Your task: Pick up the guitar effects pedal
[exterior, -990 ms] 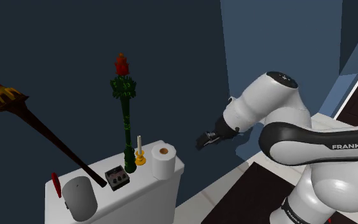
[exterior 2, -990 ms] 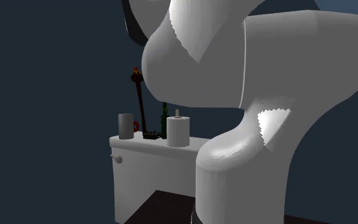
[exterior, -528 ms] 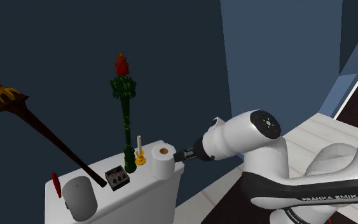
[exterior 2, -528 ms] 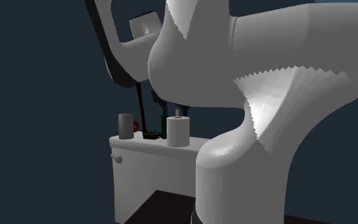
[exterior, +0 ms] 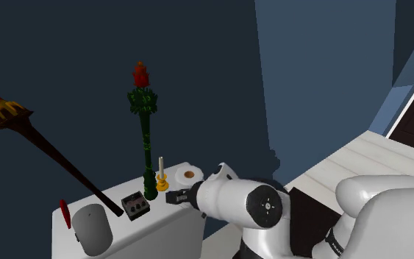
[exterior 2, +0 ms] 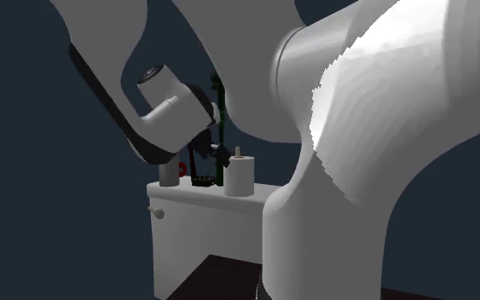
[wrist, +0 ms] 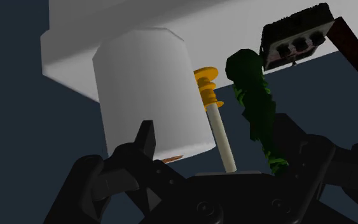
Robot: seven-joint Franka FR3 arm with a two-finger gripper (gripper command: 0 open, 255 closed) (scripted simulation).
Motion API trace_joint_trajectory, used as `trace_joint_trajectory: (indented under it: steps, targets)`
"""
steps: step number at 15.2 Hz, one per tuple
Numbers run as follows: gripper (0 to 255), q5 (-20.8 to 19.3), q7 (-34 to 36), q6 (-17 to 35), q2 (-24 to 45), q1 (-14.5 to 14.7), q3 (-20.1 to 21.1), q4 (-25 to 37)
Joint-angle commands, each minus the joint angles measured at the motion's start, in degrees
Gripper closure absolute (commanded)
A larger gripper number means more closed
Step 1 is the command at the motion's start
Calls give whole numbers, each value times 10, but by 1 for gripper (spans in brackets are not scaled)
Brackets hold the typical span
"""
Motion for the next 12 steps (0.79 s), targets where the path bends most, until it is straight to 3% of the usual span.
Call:
trace_joint_trajectory:
  steps: [1, 6, 10, 12]
  targets:
    - [0, 11, 43, 9, -49, -59, 63, 42]
    - [0, 40, 133, -25, -195, -145, 129, 170]
    - [0, 55, 204, -80, -315, -198, 134, 288]
    - [0, 56, 216, -85, -331, -205, 137, 302]
